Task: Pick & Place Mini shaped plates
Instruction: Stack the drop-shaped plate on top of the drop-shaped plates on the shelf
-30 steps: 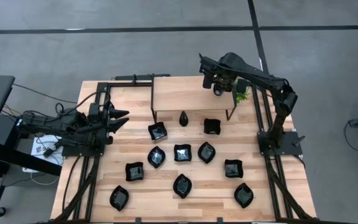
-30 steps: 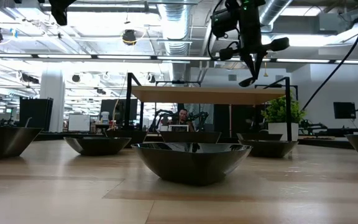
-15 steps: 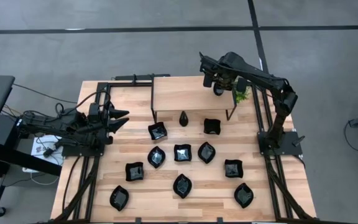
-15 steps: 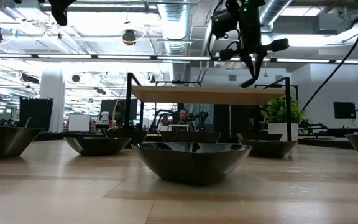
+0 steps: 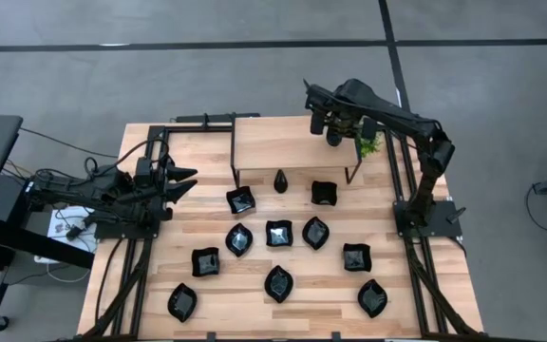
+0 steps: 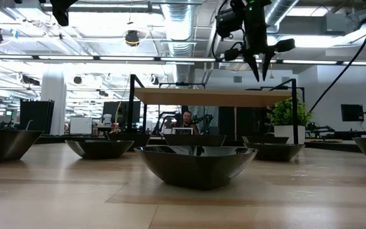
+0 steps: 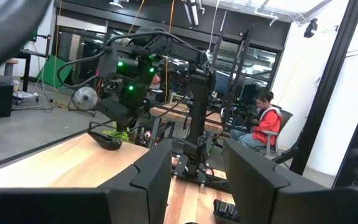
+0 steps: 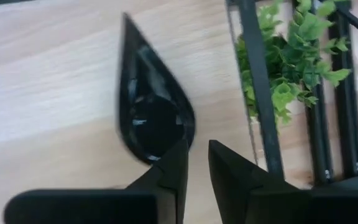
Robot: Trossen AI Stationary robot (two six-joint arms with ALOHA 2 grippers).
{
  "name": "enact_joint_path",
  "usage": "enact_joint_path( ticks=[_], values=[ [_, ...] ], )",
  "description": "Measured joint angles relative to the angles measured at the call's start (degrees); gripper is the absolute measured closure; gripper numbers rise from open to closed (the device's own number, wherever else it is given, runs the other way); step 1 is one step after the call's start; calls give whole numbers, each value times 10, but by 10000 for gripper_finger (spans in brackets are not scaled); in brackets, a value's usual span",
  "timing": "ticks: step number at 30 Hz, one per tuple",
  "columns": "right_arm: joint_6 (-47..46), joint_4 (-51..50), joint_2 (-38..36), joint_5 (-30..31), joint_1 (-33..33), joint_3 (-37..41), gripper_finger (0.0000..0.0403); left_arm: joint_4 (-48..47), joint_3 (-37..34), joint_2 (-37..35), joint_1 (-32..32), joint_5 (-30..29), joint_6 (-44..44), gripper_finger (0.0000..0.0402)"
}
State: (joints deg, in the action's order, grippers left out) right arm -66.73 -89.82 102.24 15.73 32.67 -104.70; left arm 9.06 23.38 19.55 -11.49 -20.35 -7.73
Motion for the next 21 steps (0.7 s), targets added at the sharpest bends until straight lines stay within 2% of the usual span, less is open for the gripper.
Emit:
enact_joint_path(
  ticks=[6,12,21],
  values=[
    [35,0,-28,-4,-53,-30,344,-2,0,0,0,0,0,257],
    [35,-2,-76,30,-178,-30,344,-7,0,0,0,27,0,257],
    [-110,11,-114,108,-409,-30,344,-7,0,13,0,74,-1,257]
  ],
)
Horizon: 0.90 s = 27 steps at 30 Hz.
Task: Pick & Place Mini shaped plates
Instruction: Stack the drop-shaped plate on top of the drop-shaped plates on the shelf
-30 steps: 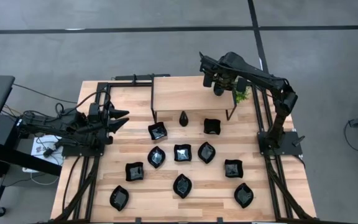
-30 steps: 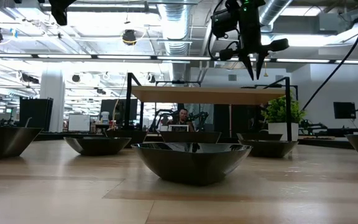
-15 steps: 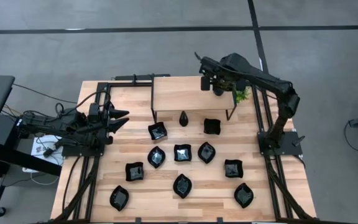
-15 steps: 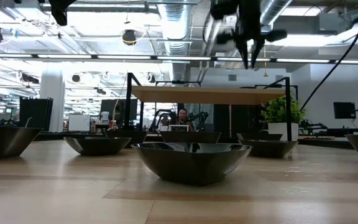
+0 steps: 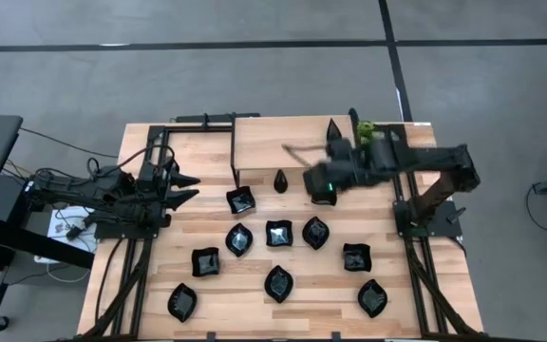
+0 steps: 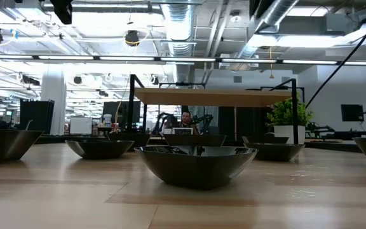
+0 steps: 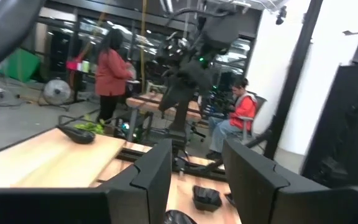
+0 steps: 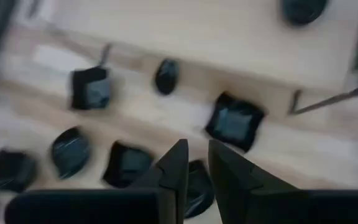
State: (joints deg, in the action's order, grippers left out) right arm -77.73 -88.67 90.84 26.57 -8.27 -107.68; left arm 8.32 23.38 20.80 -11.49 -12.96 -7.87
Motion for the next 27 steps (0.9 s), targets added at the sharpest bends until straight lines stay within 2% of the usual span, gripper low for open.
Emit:
enact_joint_path(
  ticks=[6,11,20,27],
  values=[
    [-22,101,42,28,-105,0,344,0,0,23,0,37,-1,257],
    [-17,151,112,51,-132,0,344,0,0,36,0,38,-1,257],
    [-32,244,225,29,-71,0,344,2,0,36,0,33,-1,257],
    [-14,270,271,-75,2,0,344,7,0,36,0,31,-16,257]
  ],
)
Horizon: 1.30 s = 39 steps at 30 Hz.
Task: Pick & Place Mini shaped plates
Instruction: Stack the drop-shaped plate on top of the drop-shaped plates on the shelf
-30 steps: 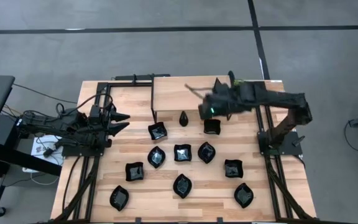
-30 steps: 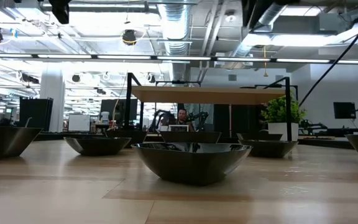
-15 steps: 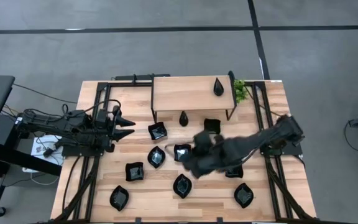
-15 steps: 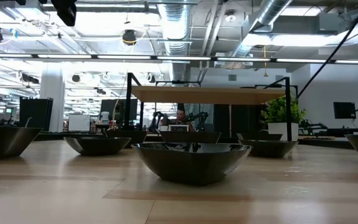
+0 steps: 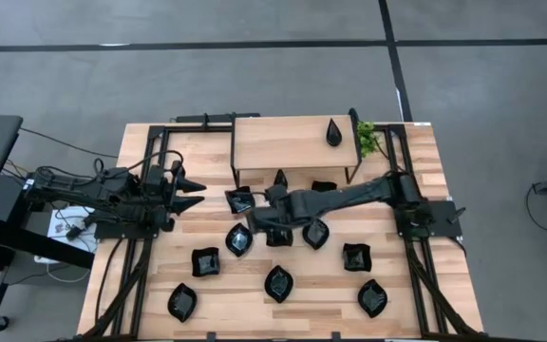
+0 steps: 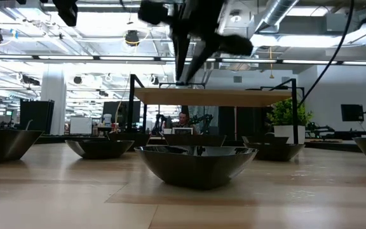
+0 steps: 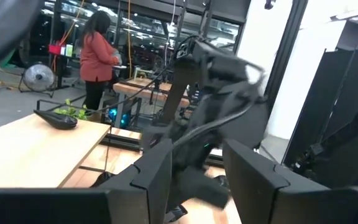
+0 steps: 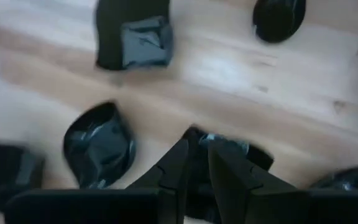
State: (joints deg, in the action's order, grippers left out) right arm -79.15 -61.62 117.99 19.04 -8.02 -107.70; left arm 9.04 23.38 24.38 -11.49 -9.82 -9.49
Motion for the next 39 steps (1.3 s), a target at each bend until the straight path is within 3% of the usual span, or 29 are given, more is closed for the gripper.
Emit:
enact_joint_path(
  ticks=[13,19,23,39],
  values=[
    [73,-58,36,51,31,3,344,0,0,0,0,0,-4,257],
    [58,-38,84,118,12,16,344,0,0,0,0,1,1,257],
    [57,-20,113,95,16,15,344,0,0,1,0,1,1,257],
    [92,4,116,113,76,15,344,5,0,4,0,2,-14,257]
  ],
)
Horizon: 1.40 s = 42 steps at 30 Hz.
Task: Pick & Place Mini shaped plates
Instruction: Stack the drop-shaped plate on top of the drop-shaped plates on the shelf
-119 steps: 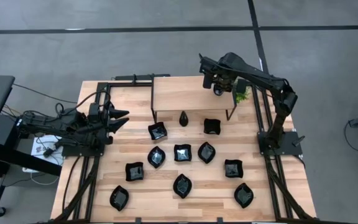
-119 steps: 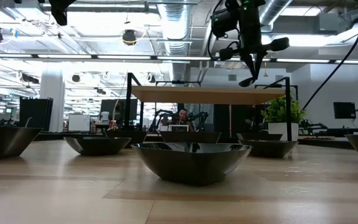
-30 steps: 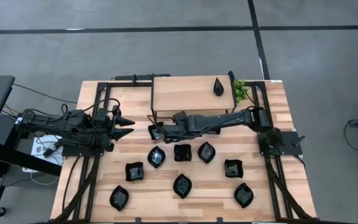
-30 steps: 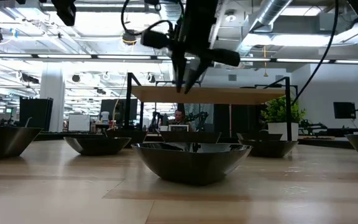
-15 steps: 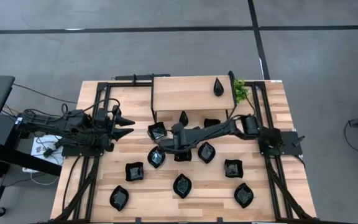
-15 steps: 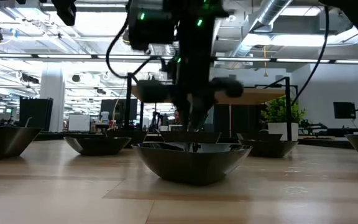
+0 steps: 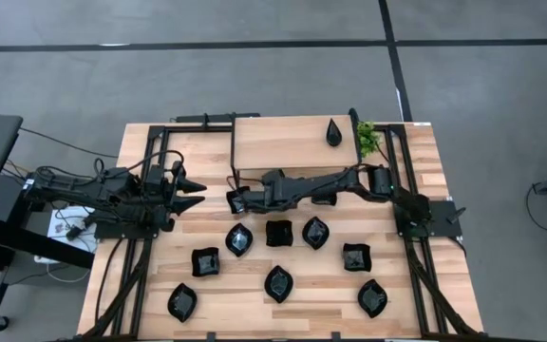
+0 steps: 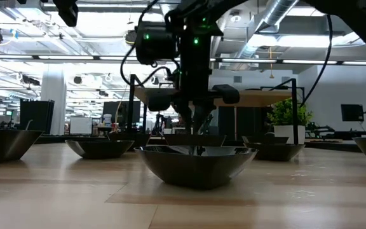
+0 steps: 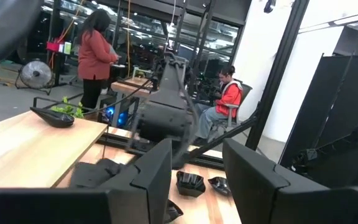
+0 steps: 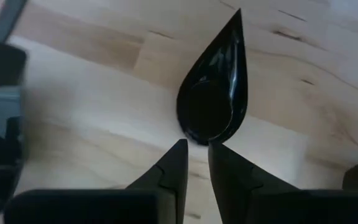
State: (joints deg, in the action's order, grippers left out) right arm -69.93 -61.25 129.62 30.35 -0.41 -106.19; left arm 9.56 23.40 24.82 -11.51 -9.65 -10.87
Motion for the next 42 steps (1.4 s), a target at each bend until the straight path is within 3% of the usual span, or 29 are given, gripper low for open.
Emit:
enact_joint_path(
  ticks=[14,18,42],
  values=[
    [43,-3,0,-25,27,0,344,2,0,0,0,-2,-1,257],
    [58,0,0,-59,36,5,344,4,0,0,0,-2,-1,257],
    [71,22,0,-67,59,23,344,12,0,0,0,-1,-1,257]
  ],
)
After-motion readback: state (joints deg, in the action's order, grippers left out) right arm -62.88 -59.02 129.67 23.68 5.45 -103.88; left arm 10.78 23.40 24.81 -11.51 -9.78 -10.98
